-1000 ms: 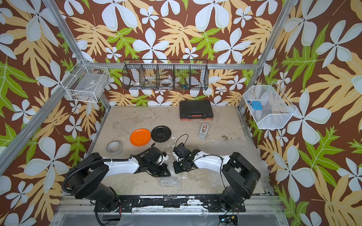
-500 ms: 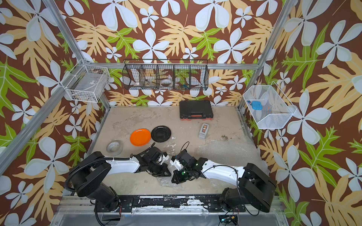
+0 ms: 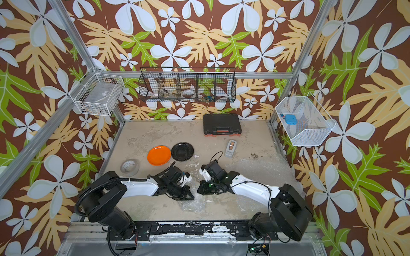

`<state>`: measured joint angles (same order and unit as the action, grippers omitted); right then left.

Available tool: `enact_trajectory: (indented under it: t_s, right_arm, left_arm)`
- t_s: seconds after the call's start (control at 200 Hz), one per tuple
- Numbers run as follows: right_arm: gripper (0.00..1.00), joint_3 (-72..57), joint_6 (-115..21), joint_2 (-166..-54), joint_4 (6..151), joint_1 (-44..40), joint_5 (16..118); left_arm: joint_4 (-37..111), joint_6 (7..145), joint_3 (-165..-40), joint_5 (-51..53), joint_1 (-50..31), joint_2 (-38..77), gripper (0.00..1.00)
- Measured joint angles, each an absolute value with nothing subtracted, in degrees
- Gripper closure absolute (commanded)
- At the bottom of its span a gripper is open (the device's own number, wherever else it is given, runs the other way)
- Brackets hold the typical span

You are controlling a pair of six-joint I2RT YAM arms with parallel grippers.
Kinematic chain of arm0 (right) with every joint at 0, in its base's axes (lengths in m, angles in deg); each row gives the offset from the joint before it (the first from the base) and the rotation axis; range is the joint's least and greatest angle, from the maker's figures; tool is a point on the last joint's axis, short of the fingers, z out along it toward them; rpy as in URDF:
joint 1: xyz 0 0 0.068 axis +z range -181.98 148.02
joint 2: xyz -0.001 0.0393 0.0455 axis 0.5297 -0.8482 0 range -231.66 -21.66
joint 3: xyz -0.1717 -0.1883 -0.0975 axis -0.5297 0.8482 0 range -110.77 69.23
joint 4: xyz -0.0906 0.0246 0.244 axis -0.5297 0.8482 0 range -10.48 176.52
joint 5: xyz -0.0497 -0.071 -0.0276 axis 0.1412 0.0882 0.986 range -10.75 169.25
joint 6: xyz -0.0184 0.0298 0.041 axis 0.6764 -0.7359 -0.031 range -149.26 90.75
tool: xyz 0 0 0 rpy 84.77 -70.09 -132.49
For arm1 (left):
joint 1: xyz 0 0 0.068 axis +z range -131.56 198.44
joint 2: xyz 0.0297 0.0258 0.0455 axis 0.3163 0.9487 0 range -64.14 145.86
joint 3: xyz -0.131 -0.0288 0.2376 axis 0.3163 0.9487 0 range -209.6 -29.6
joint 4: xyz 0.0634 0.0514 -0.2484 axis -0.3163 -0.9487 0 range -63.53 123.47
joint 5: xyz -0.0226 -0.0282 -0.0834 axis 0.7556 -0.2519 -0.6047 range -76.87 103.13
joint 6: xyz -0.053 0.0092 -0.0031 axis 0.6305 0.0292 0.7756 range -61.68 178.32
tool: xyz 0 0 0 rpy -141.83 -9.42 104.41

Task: Wrap dinner plates in bubble wrap
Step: Wrap the plate in the bubble wrap, then pull the tape from the tape cutter.

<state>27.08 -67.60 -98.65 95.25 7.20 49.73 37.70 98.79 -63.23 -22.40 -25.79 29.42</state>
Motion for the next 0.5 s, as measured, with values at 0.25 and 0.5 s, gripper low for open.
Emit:
enact_trajectory:
  t_s: [0.25, 0.5]
  right_arm:
    - [0.62, 21.79, -61.64, -100.4, 94.62, -22.05, 39.5]
    - [0.62, 13.7, -59.82, -111.88, 87.73, -40.43, 32.97]
  left_arm:
    - [38.23, 98.77, -62.9, -22.71, -25.64, 29.29, 0.91]
    - [38.2, 98.74, -62.88, -22.64, -25.64, 29.18, 0.91]
